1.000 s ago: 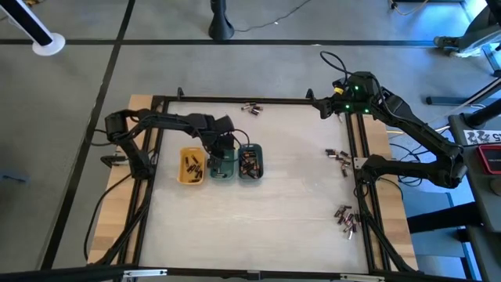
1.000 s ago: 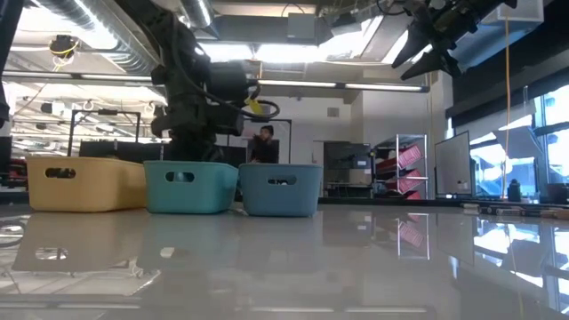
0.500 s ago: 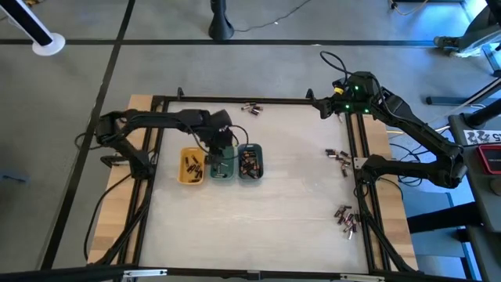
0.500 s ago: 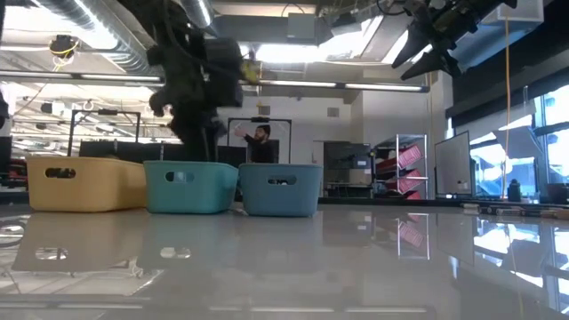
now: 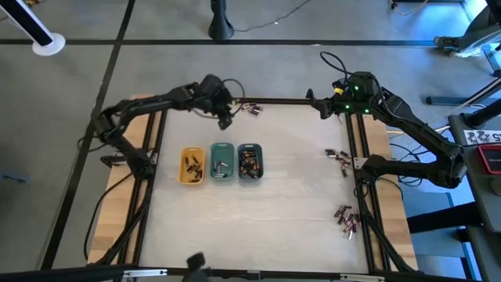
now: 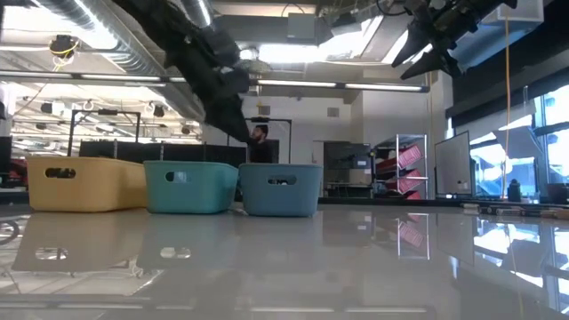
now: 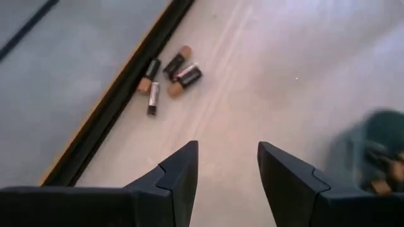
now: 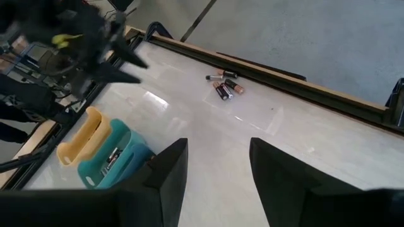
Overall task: Sort batteries
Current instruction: Put the silver battery into the green bin
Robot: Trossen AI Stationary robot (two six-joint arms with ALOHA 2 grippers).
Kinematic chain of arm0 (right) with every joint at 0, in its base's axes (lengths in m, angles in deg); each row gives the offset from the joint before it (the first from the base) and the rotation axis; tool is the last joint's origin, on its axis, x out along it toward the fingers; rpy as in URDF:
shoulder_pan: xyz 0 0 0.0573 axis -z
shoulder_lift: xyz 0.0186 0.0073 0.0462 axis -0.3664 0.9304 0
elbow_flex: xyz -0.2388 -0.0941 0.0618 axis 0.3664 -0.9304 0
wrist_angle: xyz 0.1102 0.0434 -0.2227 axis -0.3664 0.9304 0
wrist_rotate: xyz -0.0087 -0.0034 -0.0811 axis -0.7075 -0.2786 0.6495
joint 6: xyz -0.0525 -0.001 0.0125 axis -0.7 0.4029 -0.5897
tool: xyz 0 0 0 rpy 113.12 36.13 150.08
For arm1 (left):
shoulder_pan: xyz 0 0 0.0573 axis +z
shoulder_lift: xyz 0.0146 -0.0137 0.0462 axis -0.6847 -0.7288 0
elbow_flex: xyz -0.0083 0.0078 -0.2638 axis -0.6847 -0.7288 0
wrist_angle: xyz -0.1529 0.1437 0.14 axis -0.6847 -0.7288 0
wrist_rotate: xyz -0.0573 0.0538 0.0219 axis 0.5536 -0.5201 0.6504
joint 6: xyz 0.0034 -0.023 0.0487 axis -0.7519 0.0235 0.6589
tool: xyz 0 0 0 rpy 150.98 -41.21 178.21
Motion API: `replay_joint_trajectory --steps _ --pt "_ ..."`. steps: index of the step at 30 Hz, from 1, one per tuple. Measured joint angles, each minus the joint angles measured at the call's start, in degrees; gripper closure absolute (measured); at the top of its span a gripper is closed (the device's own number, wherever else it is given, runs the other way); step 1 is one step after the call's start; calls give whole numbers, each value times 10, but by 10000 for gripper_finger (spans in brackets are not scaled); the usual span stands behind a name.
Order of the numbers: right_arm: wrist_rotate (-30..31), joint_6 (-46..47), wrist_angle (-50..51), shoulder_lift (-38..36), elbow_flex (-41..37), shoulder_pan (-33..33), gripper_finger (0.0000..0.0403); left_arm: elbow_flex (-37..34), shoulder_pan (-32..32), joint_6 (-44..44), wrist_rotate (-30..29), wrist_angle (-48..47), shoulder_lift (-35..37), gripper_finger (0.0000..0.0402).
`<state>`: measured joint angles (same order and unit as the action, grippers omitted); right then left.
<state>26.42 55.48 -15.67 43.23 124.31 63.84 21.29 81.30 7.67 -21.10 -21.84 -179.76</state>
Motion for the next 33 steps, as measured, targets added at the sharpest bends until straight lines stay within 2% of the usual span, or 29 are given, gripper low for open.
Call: replay_joint_trajectory --steps 5,9,13,16,33 --pt "0 0 0 0 0 0 230 91 34 -6 53 -3 -118 247" --pt "0 2 0 0 0 0 230 166 44 37 56 -11 -196 247" --pt "-4 4 1 0 0 0 230 206 55 81 57 -40 -252 247" --pt "-5 5 6 0 0 0 230 215 63 113 57 -59 -274 247" --pt "-3 2 15 0 0 0 230 228 77 124 47 -33 -316 247"
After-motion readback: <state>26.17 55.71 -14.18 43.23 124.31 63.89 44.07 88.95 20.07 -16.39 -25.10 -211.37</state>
